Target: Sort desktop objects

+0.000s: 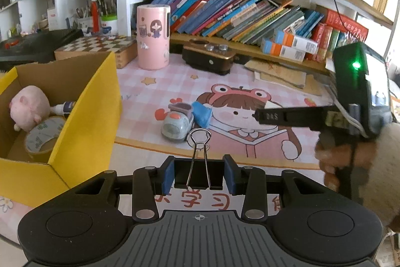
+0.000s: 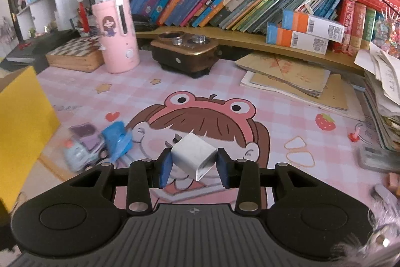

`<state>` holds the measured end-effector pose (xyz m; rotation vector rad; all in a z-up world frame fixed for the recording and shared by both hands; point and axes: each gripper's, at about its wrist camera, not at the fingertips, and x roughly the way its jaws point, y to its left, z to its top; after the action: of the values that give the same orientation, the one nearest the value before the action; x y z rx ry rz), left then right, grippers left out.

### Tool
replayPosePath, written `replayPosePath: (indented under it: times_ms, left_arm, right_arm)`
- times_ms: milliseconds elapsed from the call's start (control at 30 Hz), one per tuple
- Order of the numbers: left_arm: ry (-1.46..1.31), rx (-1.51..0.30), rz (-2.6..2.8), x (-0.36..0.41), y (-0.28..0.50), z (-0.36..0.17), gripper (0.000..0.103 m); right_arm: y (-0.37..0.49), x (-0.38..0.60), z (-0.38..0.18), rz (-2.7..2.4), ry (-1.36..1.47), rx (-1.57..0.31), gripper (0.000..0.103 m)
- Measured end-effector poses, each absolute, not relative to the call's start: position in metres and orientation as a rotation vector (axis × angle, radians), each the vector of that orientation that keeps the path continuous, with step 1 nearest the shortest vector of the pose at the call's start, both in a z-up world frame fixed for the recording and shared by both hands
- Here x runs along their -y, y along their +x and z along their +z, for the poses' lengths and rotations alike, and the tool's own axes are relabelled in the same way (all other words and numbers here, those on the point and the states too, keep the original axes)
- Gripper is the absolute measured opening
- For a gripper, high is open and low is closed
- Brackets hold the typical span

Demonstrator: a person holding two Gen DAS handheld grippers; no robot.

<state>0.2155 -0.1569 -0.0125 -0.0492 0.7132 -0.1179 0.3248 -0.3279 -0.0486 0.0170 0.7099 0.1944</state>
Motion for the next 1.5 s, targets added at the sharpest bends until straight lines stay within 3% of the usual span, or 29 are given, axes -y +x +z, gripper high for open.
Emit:
replayPosePath:
  times_ms: [533, 1500]
  left_arm:
    - [-0.100, -0.654, -0.113, 0.124, 0.167, 0.005, 0.039]
    - [-0.144, -0.656, -0.165, 0.020, 0.070, 0.003, 0.039]
  right_arm:
    - [0.235, 0.311, -0.011, 0.267, 0.095, -0.774, 0.035]
    - [0.111, 0.202, -0.008, 0.238, 0.073, -0.829, 0.035]
